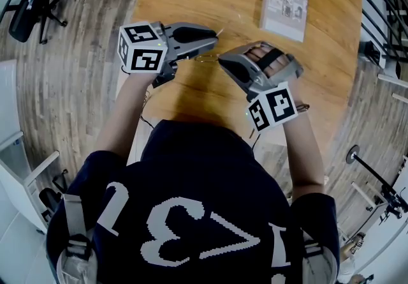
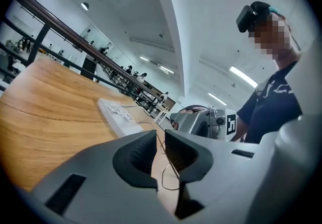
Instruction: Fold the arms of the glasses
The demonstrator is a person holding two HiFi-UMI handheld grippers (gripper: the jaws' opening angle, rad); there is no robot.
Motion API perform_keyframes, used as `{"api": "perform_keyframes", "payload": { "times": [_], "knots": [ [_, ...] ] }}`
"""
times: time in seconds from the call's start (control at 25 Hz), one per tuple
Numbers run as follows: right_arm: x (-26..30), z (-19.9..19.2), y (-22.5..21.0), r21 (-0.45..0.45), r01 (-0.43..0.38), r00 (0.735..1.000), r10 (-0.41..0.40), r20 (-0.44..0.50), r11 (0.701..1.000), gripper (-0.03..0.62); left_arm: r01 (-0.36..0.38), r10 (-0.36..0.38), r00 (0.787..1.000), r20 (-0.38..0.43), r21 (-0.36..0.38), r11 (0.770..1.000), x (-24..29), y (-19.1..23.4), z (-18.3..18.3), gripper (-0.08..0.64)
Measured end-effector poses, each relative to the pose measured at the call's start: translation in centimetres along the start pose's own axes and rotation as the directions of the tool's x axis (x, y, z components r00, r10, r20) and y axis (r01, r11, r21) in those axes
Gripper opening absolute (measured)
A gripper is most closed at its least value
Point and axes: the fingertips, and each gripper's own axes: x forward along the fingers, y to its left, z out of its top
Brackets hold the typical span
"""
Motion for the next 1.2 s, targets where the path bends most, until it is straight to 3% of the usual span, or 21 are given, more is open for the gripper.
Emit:
{"api": "perform_keyframes", "payload": {
  "times": [0.16, 0.28, 0.52, 0.64, 0.72, 0.76, 1.0, 1.2],
  "knots": [
    [-0.1, 0.2, 0.3, -0.002, -0.01, 1.0, 0.01, 0.016, 1.0, 0.037, 0.113, -0.115, 0.99, -0.079, -0.029, 0.993, 1.6, -1.9, -1.4, 0.04],
    [-0.2, 0.4, 0.5, -0.002, -0.015, 1.0, 0.015, 0.018, 1.0, 0.037, 0.112, -0.114, 0.991, -0.068, -0.027, 0.993, 1.5, -2.0, -1.2, 0.04],
    [-0.5, 0.7, 0.9, -0.007, -0.023, 0.999, 0.024, 0.032, 1.0, 0.037, -0.066, 0.063, 0.997, 0.046, 0.062, 0.996, 0.5, 1.5, 1.5, 0.045],
    [-0.6, 1.5, 1.3, -0.02, -0.035, 0.998, 0.036, 0.048, 0.999, 0.037, -0.126, 0.122, 0.987, 0.102, 0.038, 0.991, 0.6, 3.8, 3.2, 0.131],
    [-0.6, 2.0, 1.6, -0.028, -0.044, 0.997, 0.046, 0.056, 0.999, 0.037, -0.18, 0.175, 0.978, 0.117, 0.037, 0.983, 0.6, 5.5, 3.9, 0.226],
    [-0.6, 2.2, 1.7, -0.032, -0.049, 0.997, 0.051, 0.058, 0.998, 0.037, -0.19, 0.185, 0.976, 0.116, 0.039, 0.981, 0.7, 6.0, 4.1, 0.229],
    [-0.6, 2.4, 2.1, -0.042, -0.057, 0.997, 0.059, 0.055, 0.997, 0.037, 0.005, -0.003, 0.997, 0.076, -0.029, 1.0, 2.5, 5.0, 3.8, 0.216],
    [-0.5, 1.2, 2.1, 0.001, -0.056, 0.997, 0.056, 0.048, 0.998, 0.037, 0.092, -0.093, 0.994, 0.063, 0.01, 0.996, 1.8, 3.5, 3.4, 0.193]
  ]
}}
